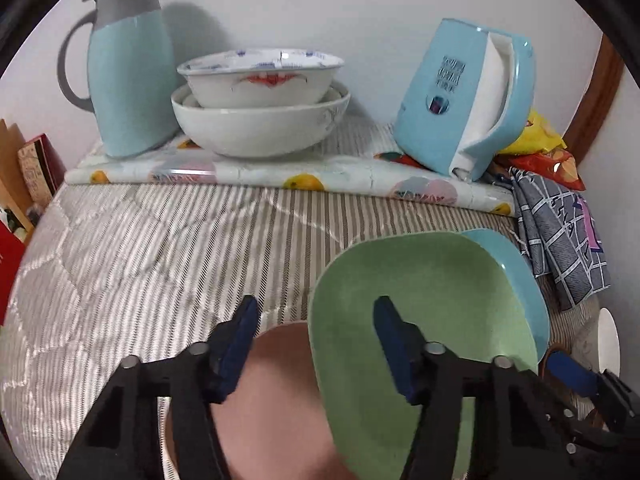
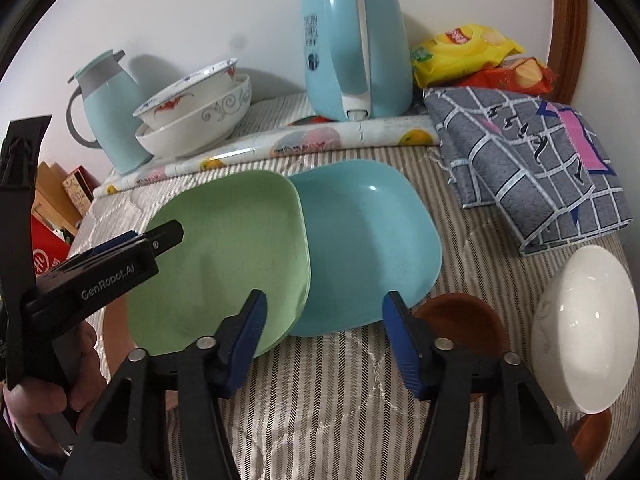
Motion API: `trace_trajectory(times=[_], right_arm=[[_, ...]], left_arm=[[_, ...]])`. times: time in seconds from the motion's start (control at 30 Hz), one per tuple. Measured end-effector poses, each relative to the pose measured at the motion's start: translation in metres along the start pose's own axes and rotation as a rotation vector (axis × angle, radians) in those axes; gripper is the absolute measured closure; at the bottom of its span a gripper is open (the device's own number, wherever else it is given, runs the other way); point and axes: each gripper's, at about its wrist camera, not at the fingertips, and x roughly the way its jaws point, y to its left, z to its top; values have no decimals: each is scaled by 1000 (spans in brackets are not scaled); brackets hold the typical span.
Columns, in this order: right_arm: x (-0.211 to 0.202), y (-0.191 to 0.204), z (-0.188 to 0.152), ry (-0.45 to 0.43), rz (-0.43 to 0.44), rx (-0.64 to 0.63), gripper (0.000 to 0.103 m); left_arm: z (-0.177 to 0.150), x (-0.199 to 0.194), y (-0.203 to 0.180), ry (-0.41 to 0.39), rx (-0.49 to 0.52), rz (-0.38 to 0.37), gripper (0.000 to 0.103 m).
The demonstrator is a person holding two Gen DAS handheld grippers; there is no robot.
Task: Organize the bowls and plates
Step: 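Reach the right tool to the green square plate and grasp its rim, then lift the green plate and lower it onto the pink plate, open right tool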
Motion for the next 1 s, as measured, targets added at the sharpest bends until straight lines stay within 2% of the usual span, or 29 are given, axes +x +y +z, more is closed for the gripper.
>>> trace_trajectory(times=[0.03, 0.07, 0.1, 0.13, 0.17, 0.2, 0.27, 0.37, 0.67, 1.0], right_arm=[[3, 0, 0, 10, -3, -1, 57], [5, 1, 0, 18, 1, -3, 59], [7, 1, 1, 23, 6, -6, 66], [8, 2, 1, 26, 15, -12, 77], [7, 3, 1, 18, 24, -19, 82], [7, 5, 1, 13, 24, -21, 87], [7, 9, 2, 10, 11, -27, 91], [6, 12, 1, 3, -8, -35, 92], [-16, 21, 4, -45, 16, -31, 94], [-30, 53, -4, -66, 54, -75, 95]], left_arm=[[0, 2, 0, 4, -1, -14, 61], [0, 4, 0, 7, -2, -23, 69], [-1, 5, 0, 13, -2, -38, 73], [-1, 5, 1, 12, -2, -51, 80], [-1, 5, 1, 10, -1, -58, 89], [-2, 5, 1, 13, 3, -67, 91], [-3, 2, 2, 13, 3, -76, 92], [-4, -1, 5, 7, -5, -81, 93], [-7, -28, 19, -28, -29, -85, 94], [-28, -59, 51, -55, -79, -34, 94]])
